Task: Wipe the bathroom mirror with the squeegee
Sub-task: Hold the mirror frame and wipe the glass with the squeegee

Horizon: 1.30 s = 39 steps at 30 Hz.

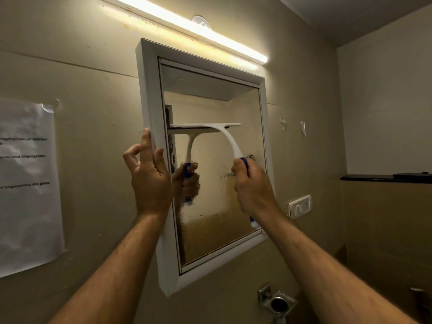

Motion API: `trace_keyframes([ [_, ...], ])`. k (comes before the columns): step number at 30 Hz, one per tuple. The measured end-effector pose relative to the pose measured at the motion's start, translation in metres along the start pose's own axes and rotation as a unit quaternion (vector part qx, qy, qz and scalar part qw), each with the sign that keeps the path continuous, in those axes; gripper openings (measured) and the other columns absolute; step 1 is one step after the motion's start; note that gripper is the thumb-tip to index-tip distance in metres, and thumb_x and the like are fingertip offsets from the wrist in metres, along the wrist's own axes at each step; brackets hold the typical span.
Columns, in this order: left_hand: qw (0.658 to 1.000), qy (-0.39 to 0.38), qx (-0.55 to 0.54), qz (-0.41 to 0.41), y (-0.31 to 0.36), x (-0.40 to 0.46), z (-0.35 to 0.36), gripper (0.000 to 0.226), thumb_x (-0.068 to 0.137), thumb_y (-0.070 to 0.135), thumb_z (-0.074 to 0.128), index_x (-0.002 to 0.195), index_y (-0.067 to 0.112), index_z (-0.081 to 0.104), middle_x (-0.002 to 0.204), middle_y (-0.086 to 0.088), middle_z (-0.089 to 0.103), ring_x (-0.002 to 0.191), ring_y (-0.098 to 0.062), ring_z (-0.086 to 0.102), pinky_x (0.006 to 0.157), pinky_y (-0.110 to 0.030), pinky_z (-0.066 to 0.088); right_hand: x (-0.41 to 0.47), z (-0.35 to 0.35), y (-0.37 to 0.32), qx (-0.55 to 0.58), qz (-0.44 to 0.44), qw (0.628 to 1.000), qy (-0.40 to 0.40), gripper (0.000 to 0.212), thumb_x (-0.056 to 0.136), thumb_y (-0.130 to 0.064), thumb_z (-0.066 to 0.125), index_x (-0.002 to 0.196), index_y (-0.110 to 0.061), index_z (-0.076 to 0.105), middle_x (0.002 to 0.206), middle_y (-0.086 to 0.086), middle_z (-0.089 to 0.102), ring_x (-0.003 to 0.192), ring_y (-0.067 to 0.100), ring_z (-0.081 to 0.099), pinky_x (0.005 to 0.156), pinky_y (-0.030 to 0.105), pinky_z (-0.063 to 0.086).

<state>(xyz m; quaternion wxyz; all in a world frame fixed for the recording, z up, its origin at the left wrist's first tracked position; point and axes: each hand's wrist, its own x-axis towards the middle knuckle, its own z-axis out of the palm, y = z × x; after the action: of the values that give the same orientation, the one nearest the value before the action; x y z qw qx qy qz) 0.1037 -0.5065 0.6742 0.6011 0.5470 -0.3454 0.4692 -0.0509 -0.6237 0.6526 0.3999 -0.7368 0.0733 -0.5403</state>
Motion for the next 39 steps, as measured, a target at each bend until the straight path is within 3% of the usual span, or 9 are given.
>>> trace_keyframes([
  [4,1.000,0.000,0.011,-0.001,0.003,-0.001,-0.001,0.047,0.101,0.027,0.041,0.147,0.022,0.033,0.124,-0.018,0.040,0.083,0.022,0.042,0.055,0.004,0.041,-0.004,0.010,0.008,-0.017,0.022,1.000,-0.010,0.032,0.103,-0.042,0.034,0.098,-0.020,0.056,0.076,0.001,0.053,0.061,0.011,0.049,0.053,0.024,0.041],
  [8,1.000,0.001,0.024,0.000,0.006,-0.002,-0.003,0.047,0.101,0.028,0.041,0.147,0.023,0.034,0.125,-0.016,0.041,0.073,0.008,0.042,0.057,-0.004,0.038,-0.028,0.014,0.035,-0.014,0.025,0.999,-0.014,0.028,0.103,-0.040,0.036,0.099,-0.020,0.055,0.078,0.002,0.054,0.066,0.014,0.052,0.058,0.027,0.044],
  [14,0.999,0.013,0.036,0.003,0.008,-0.004,-0.003,0.046,0.101,0.029,0.041,0.146,0.023,0.036,0.124,-0.017,0.042,0.087,-0.001,0.042,0.060,0.008,0.037,-0.047,0.005,0.054,0.014,0.034,0.999,-0.032,0.028,0.103,-0.038,0.037,0.095,-0.018,0.056,0.075,0.002,0.052,0.064,0.013,0.048,0.056,0.027,0.041],
  [18,0.999,0.017,0.037,0.002,0.008,-0.005,-0.002,0.045,0.101,0.028,0.041,0.145,0.022,0.037,0.125,-0.018,0.042,0.091,-0.004,0.044,0.063,0.010,0.035,-0.025,0.002,0.032,0.005,0.017,1.000,-0.013,0.030,0.103,-0.039,0.036,0.101,-0.019,0.058,0.072,-0.002,0.052,0.060,0.010,0.048,0.051,0.019,0.039],
  [25,0.998,0.024,0.050,-0.005,0.012,-0.008,-0.002,0.045,0.101,0.026,0.041,0.145,0.021,0.037,0.126,-0.019,0.043,0.092,-0.006,0.043,0.063,0.011,0.034,-0.050,0.011,0.053,-0.001,0.019,0.999,-0.038,0.024,0.103,-0.035,0.037,0.100,-0.018,0.054,0.076,-0.001,0.053,0.064,0.009,0.050,0.056,0.022,0.040],
  [29,0.998,0.027,0.055,-0.004,0.010,-0.008,-0.002,0.044,0.101,0.029,0.040,0.145,0.021,0.038,0.125,-0.018,0.043,0.093,-0.006,0.044,0.064,0.011,0.033,-0.065,0.006,0.065,0.004,0.024,0.998,-0.054,0.022,0.103,-0.034,0.039,0.101,-0.017,0.053,0.079,-0.001,0.053,0.065,0.007,0.052,0.052,0.016,0.042],
  [34,0.998,0.023,0.049,-0.005,0.008,-0.007,-0.002,0.044,0.101,0.027,0.040,0.144,0.021,0.038,0.124,-0.017,0.043,0.091,-0.006,0.045,0.065,0.011,0.034,-0.038,0.002,0.046,0.031,0.019,0.998,-0.054,0.027,0.102,-0.040,0.038,0.099,-0.021,0.057,0.071,-0.002,0.052,0.062,0.013,0.049,0.058,0.030,0.042],
  [39,0.998,0.017,0.051,-0.012,0.005,-0.007,-0.001,0.045,0.101,0.029,0.039,0.146,0.023,0.035,0.122,-0.018,0.041,0.078,0.003,0.041,0.061,0.010,0.036,-0.047,0.009,0.051,0.022,0.024,0.998,-0.054,0.027,0.103,-0.039,0.037,0.102,-0.018,0.055,0.074,0.000,0.051,0.065,0.013,0.050,0.060,0.028,0.043],
])
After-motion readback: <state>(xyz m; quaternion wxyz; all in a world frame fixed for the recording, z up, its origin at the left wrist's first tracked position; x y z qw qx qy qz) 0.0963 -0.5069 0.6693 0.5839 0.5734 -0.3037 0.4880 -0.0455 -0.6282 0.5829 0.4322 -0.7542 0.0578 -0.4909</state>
